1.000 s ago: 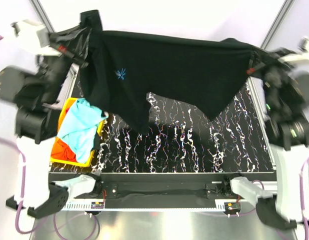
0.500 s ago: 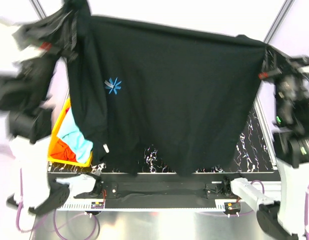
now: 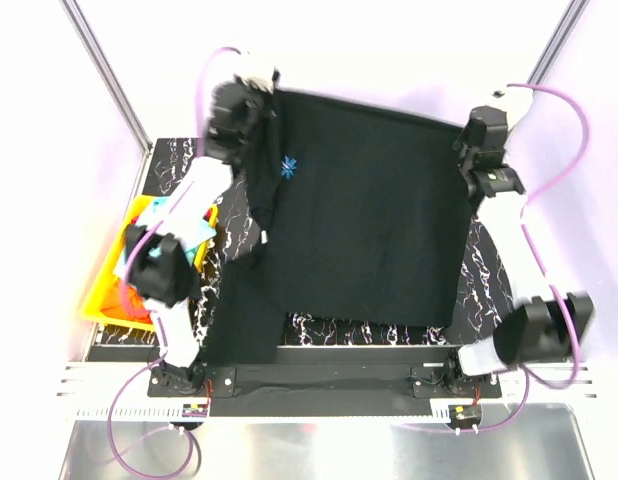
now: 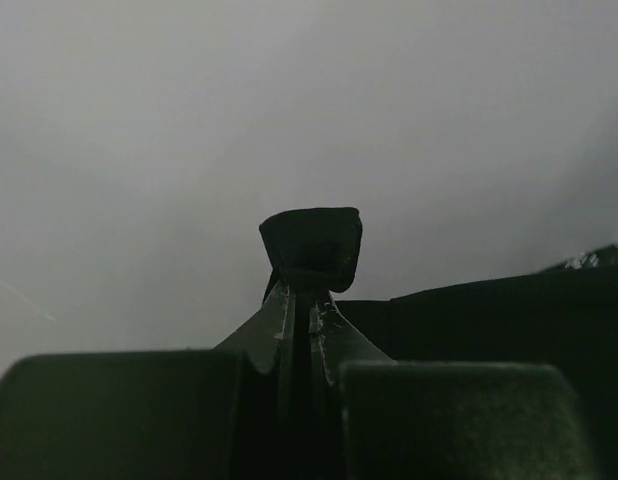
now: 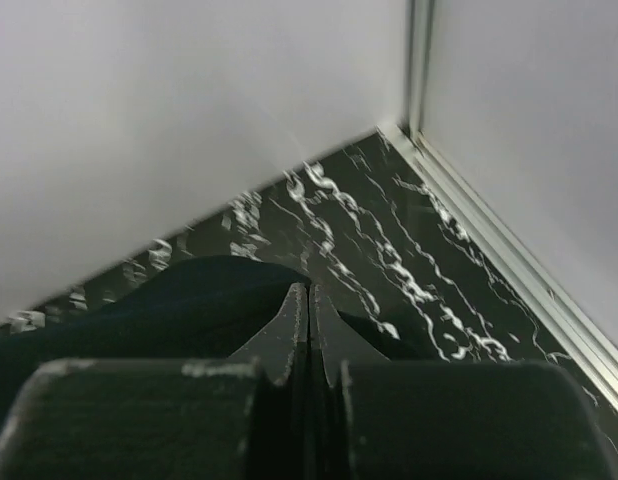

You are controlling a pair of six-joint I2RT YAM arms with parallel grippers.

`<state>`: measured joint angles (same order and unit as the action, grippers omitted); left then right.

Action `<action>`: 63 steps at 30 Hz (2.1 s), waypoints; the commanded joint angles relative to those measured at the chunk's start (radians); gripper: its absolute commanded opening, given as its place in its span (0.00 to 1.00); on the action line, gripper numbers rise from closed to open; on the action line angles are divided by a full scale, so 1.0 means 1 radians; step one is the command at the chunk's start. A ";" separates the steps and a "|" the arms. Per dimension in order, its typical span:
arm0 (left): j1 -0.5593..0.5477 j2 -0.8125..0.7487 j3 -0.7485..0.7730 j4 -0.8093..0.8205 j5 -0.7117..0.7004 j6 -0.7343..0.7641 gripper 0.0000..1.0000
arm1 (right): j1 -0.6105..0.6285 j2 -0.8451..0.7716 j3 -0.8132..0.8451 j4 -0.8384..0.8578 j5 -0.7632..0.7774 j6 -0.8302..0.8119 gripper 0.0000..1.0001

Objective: Fold and stack the t-shirts
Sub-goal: Flatten the tshirt out

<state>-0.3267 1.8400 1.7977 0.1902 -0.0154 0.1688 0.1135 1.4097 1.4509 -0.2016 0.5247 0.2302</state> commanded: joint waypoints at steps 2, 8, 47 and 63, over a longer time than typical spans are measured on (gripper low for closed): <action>0.018 0.140 -0.012 0.314 -0.176 0.021 0.26 | -0.080 0.150 -0.017 0.108 0.069 -0.018 0.00; 0.014 0.180 0.011 0.256 -0.297 -0.029 0.85 | -0.150 0.424 0.107 0.058 0.043 -0.112 0.49; -0.083 -0.307 -0.881 -0.667 0.101 -0.755 0.70 | -0.029 0.248 -0.337 -0.525 -0.569 0.336 0.72; -0.083 0.079 -0.577 -0.663 0.219 -0.778 0.68 | -0.213 0.543 -0.224 -0.496 -0.454 0.314 0.72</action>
<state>-0.4065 1.8584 1.1973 -0.4957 0.1490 -0.5964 -0.0830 1.8603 1.1931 -0.7807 -0.0341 0.5583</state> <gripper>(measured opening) 0.691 0.721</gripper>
